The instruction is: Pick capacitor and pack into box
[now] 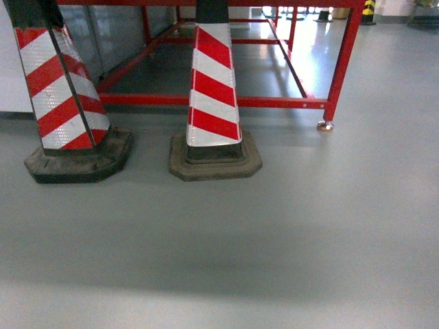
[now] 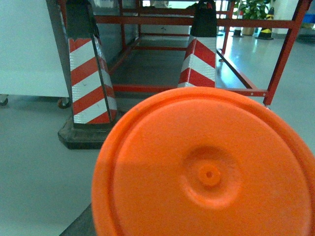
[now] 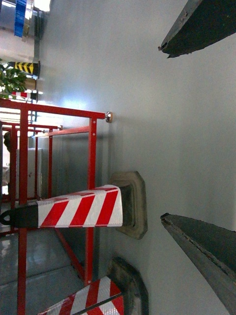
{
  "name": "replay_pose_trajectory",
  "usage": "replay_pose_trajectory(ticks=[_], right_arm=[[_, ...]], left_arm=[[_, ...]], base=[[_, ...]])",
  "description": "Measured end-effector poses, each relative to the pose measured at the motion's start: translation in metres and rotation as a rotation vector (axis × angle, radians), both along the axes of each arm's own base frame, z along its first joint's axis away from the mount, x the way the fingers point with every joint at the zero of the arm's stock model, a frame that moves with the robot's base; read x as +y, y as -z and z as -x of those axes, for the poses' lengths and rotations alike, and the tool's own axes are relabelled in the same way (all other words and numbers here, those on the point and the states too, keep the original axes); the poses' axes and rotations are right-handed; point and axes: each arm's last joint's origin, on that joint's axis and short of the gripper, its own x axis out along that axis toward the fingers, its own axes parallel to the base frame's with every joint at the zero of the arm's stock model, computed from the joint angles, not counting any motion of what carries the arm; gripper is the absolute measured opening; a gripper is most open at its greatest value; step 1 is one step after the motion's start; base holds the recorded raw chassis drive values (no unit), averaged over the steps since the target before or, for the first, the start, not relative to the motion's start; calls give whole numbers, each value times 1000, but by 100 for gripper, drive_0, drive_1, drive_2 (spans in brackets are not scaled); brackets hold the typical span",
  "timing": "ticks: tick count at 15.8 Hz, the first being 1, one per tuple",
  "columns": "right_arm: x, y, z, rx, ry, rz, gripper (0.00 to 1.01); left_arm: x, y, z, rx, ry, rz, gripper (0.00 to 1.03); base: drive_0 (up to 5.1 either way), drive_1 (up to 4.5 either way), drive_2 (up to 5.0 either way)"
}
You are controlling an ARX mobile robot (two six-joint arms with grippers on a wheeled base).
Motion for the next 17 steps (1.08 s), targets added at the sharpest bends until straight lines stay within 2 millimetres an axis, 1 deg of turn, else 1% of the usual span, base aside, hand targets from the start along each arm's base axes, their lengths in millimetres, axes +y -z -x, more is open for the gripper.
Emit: replay_pose_trajectory(ticks=[7,17], right_arm=[[0,0,0,3,3,0,98],[0,0,0,1,2,0,98]], left_arm=[[0,0,0,0,3,0,44],[0,0,0,0,4,0,44]], base=[[-471,351,160],[1,401,-399]])
